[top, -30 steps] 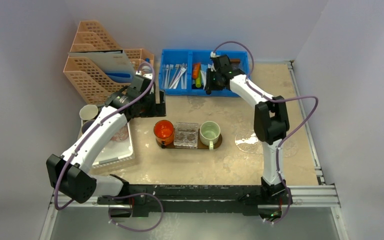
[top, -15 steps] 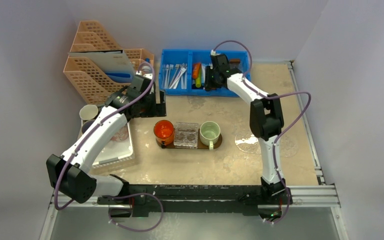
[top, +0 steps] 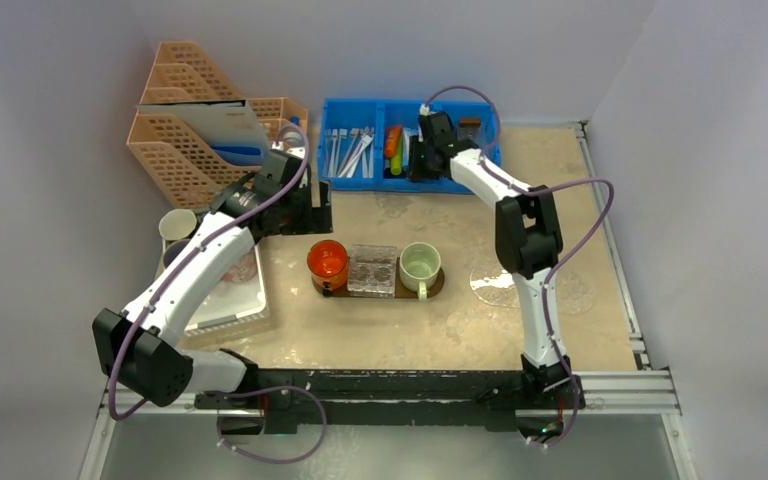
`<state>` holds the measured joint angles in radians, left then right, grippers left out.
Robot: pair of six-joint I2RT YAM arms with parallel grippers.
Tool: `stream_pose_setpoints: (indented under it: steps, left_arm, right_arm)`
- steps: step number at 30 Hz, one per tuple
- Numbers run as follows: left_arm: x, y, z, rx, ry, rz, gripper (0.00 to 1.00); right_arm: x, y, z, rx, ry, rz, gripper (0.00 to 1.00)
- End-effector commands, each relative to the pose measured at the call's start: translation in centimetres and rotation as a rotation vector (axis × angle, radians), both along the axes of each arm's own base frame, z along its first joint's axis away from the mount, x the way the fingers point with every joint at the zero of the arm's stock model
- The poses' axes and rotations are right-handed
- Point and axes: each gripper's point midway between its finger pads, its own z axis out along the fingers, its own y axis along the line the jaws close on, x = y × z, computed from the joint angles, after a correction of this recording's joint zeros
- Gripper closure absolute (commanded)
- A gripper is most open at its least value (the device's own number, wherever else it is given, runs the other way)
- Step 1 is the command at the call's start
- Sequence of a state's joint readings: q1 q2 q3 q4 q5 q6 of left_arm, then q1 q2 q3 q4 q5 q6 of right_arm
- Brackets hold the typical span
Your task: Prepare toiletry sets of a toothbrush and toothpaste on the tray
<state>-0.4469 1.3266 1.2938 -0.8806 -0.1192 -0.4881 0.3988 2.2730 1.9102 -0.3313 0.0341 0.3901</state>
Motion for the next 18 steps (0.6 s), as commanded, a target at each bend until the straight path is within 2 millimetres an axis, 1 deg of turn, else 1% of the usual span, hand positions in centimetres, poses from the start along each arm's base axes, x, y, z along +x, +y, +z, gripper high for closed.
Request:
stream_pose_setpoints:
  steps: [1, 4, 5, 8, 11, 14, 18]
  left_arm:
    - [0.4, 0.1, 1.4, -0.027, -0.046, 0.027, 0.12]
    - [0.5, -0.1, 1.7, -0.044, -0.055, 0.03, 0.12]
    - [0.5, -0.2, 1.8, -0.051, -0.058, 0.031, 0.12]
    - [0.5, -0.3, 2.2, -0.068, -0.067, 0.032, 0.12]
    - [0.5, -0.5, 2.6, -0.083, -0.079, 0.033, 0.12]
    - [0.5, -0.5, 3.0, -0.093, -0.094, 0.034, 0.12]
    - [0.5, -0.4, 3.8, -0.106, -0.123, 0.038, 0.12]
  right_arm:
    - [0.0, 0.1, 3.2, 0.028, -0.047, 0.007, 0.75]
    - [-0.3, 0.3, 5.0, 0.05, -0.079, 0.024, 0.78]
    - [-0.5, 0.3, 6.1, 0.06, -0.099, 0.027, 0.79]
    - [-0.9, 0.1, 8.2, 0.074, -0.144, 0.031, 0.81]
    - [-1.9, 0.4, 10.2, 0.112, -0.174, 0.064, 0.82]
    - [-2.9, 0.5, 11.8, 0.141, -0.198, 0.084, 0.83]
    - [-4.5, 0.5, 12.9, 0.177, -0.205, 0.099, 0.85]
